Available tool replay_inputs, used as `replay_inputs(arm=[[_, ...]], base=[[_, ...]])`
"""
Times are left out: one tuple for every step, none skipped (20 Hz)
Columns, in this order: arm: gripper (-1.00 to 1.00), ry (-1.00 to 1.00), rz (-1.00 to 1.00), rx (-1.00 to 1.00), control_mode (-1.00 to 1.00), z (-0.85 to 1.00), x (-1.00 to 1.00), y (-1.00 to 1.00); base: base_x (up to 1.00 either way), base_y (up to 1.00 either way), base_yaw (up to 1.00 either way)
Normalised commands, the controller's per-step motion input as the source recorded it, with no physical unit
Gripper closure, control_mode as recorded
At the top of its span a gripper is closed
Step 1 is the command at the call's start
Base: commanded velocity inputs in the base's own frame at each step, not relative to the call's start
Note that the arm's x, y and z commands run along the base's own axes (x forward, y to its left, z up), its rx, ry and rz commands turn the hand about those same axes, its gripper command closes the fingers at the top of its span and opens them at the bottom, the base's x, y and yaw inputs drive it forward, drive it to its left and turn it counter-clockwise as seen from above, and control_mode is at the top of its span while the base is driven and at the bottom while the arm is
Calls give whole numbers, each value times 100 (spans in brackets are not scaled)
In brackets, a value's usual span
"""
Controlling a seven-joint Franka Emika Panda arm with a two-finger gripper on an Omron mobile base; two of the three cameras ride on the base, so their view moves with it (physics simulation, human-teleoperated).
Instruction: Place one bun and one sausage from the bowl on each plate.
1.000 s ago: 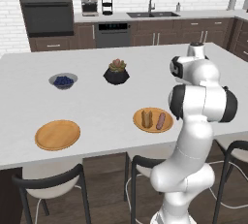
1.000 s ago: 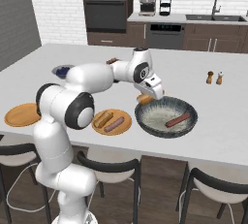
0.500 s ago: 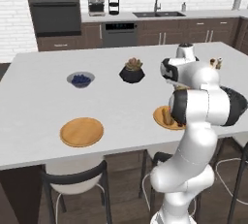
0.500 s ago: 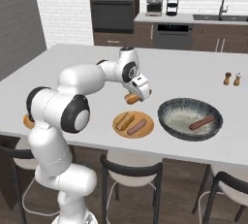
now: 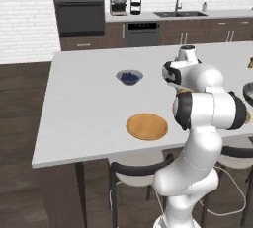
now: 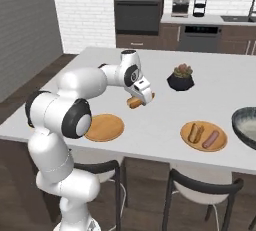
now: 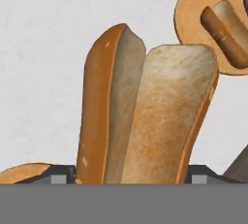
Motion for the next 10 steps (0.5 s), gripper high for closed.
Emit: replay_inputs(arm=[[100, 0, 0, 0, 100, 0, 0, 0], [100, 0, 0, 0, 100, 0, 0, 0], [100, 0, 0, 0, 100, 0, 0, 0], [100, 0, 0, 0, 100, 0, 0, 0], [100, 0, 0, 0, 100, 0, 0, 0], [100, 0, 0, 0, 100, 0, 0, 0], [100, 0, 0, 0, 100, 0, 0, 0], [100, 0, 0, 2, -100, -43, 0, 78], [100, 0, 0, 2, -100, -34, 0, 64], [100, 0, 0, 0, -100, -19, -4, 36]], base=[[0, 100, 0], [0, 100, 0], [0, 100, 0], [0, 100, 0], [0, 100, 0], [0, 97, 0], [0, 96, 0], [0, 0, 0], [0, 0, 0], [0, 0, 0]])
